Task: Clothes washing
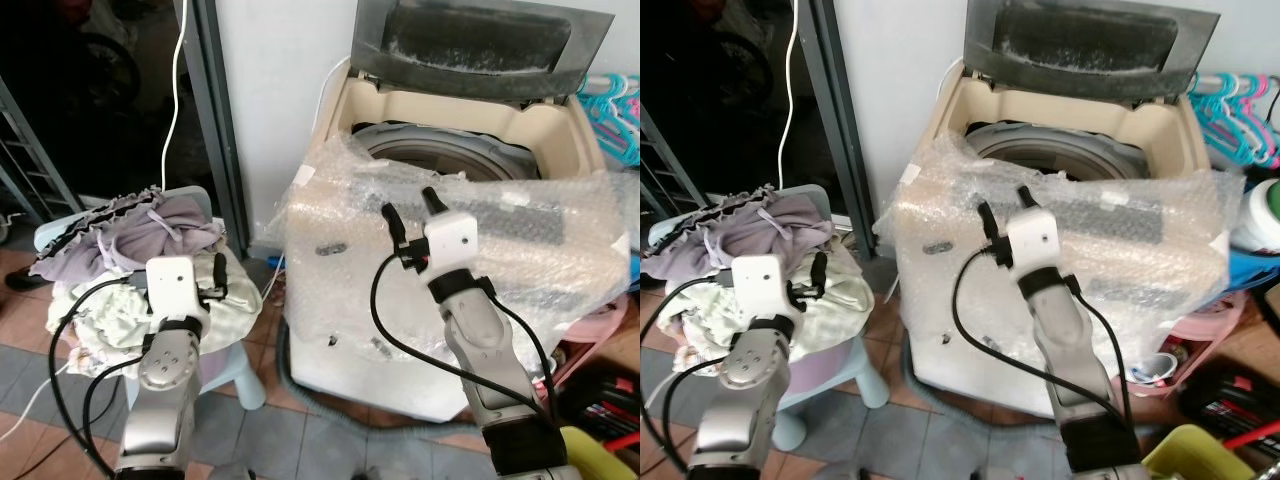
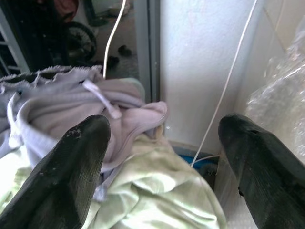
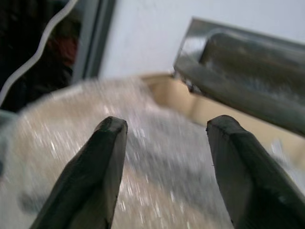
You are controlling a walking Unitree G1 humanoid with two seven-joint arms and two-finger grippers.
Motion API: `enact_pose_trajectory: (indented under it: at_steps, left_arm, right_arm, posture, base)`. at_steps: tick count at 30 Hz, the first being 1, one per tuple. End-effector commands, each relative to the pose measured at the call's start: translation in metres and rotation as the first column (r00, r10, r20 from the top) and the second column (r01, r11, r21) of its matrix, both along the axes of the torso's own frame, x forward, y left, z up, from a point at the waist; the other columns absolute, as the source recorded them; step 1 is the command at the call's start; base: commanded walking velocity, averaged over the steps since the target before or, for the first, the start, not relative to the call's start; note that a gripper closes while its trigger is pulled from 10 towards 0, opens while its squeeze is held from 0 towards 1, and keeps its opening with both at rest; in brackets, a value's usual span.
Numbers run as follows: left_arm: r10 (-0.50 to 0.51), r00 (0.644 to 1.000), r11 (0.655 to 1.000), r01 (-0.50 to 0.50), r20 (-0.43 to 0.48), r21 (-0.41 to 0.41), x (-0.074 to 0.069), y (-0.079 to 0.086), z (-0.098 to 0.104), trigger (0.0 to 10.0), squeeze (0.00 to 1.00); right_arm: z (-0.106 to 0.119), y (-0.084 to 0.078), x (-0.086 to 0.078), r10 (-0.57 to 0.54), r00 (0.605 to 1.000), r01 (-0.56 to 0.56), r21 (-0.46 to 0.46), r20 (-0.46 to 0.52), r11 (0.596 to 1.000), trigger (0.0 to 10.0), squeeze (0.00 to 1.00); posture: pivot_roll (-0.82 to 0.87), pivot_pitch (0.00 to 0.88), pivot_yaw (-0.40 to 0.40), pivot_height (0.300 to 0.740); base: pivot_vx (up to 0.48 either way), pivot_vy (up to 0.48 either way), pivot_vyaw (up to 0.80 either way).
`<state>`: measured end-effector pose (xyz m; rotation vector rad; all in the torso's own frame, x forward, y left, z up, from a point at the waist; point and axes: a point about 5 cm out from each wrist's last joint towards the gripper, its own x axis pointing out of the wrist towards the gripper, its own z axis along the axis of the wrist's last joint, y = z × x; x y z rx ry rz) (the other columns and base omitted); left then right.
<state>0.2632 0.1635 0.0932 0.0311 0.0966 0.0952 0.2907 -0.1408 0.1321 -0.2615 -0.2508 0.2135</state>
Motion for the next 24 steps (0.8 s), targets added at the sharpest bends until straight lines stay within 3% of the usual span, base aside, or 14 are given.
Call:
enact_pose_trajectory:
  at_steps: [1,9,20,24]
  left_arm:
    - [-0.021,1.0,1.0,0.021,0.008,0.008,0.004,-0.002,0.004,10.0,0.0]
    - [-0.038,0.999,0.999,0.038,0.007,-0.001,0.007,-0.003,0.004,10.0,0.0]
    - [-0.03,1.0,1.0,0.03,0.002,-0.004,0.007,-0.003,0.004,10.0,0.0]
    - [-0.033,0.999,0.999,0.033,0.009,-0.012,0.007,-0.003,0.004,10.0,0.0]
  right_arm:
    - [-0.01,-0.007,-0.003,-0.076,0.997,0.076,0.001,-0.018,0.997,10.0,1.0]
    - [-0.019,-0.007,-0.005,-0.106,0.994,0.107,0.024,-0.037,0.994,10.0,1.0]
    - [-0.018,0.002,-0.002,-0.043,0.998,0.043,0.008,-0.037,0.999,10.0,1.0]
    - [-0.013,0.006,-0.002,-0.008,0.999,0.009,0.028,-0.035,1.0,10.0,1.0]
  posture:
    - [-0.01,0.0,0.044,0.74]
    - [-0.01,0.0,0.049,0.74]
    - [-0.01,0.0,0.037,0.74]
    - [-0.01,0.0,0.035,0.74]
  base:
    - [0.0,0.0,0.0]
    - [0.0,0.075,0.0]
    - [0.0,0.441,0.76]
    - [0.0,0.18,0.25]
